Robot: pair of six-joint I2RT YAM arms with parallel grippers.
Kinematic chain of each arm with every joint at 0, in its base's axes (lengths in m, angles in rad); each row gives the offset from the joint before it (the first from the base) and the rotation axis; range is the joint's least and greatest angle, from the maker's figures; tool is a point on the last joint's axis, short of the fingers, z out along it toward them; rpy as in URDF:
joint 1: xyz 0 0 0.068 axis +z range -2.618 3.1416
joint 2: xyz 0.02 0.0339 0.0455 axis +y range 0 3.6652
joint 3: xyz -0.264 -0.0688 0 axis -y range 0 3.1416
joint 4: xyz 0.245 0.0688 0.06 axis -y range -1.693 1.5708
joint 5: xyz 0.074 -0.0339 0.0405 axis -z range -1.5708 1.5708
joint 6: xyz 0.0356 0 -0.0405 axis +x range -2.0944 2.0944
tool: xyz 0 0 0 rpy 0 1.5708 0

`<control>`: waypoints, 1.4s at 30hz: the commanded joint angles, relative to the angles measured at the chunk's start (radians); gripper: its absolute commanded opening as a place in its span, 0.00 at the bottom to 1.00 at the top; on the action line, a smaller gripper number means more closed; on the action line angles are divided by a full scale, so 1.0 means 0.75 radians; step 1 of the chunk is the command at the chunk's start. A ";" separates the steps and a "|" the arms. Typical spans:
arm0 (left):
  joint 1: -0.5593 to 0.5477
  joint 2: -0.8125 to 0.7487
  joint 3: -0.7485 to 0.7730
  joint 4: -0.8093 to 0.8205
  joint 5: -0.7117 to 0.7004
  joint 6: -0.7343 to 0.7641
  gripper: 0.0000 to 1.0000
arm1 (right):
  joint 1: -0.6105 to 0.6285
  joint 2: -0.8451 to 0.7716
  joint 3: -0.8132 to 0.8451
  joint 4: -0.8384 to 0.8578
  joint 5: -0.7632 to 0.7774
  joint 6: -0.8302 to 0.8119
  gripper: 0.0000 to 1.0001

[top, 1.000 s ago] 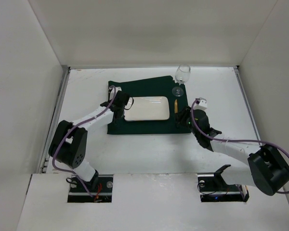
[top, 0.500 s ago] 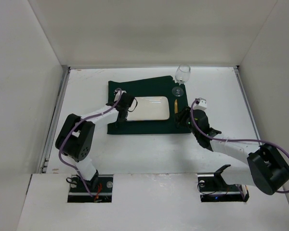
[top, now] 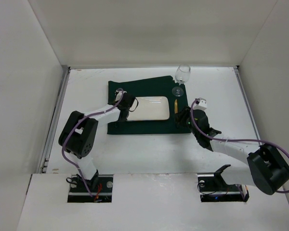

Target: Set the dinner table for one person

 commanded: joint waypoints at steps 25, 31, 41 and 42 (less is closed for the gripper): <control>0.372 -1.154 -0.620 0.147 -0.032 -0.638 0.37 | -0.111 -0.198 -0.093 0.102 0.051 0.107 0.13; 0.579 -1.288 -0.796 0.036 0.101 -0.718 0.43 | -0.169 -0.213 -0.144 0.160 0.055 0.152 0.45; 0.673 -1.169 -0.864 0.167 0.177 -0.761 0.44 | -0.248 -0.233 -0.201 0.182 0.055 0.250 0.48; 0.667 -1.161 -0.866 0.185 0.177 -0.767 0.44 | -0.248 -0.235 -0.199 0.182 0.057 0.244 0.48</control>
